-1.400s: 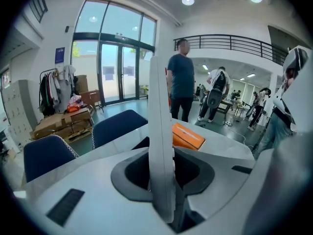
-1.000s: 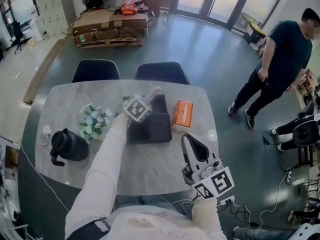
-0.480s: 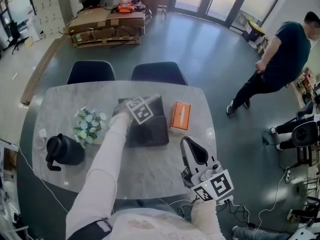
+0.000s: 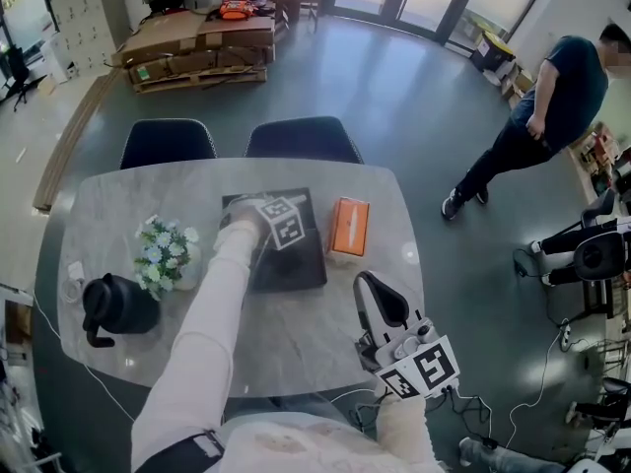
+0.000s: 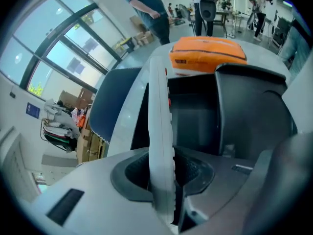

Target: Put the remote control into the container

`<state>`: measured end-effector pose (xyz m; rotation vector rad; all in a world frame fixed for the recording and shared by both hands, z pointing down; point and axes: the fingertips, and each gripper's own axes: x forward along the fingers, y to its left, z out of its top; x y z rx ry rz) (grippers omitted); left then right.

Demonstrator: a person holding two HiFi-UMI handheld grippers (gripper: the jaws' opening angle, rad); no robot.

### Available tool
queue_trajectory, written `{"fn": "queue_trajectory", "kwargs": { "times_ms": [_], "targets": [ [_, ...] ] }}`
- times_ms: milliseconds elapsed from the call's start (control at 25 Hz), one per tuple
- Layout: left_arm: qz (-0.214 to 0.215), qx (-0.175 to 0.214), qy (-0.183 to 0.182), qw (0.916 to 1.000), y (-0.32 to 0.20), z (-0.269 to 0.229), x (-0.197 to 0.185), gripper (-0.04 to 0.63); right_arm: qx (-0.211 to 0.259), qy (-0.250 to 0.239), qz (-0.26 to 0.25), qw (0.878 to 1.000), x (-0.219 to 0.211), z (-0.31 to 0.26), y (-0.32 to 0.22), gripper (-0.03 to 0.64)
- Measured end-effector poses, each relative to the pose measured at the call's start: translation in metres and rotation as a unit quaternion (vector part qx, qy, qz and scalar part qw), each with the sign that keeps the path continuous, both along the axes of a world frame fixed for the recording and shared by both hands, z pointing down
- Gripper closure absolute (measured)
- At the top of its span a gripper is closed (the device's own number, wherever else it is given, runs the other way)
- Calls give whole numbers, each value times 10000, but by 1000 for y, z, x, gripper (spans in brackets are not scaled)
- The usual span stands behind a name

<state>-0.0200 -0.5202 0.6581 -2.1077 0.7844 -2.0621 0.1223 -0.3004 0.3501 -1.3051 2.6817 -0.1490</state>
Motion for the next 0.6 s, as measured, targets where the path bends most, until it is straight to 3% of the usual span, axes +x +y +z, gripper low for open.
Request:
{"fn": "queue_trajectory", "kwargs": {
  "times_ms": [320,440,600],
  "targets": [
    [402,57,-1083,9933,-13,19,-10,492,-153,11,109,9998,7,13,-5,598],
    [538,-7,-1208,9912,-14,27,-9,491,-218,4,142,9997,10,19,-7,598],
    [646,-158,-1071,9920,-15,32,-7,491,-276,-2,163,9995,11,24,-10,598]
  ]
}}
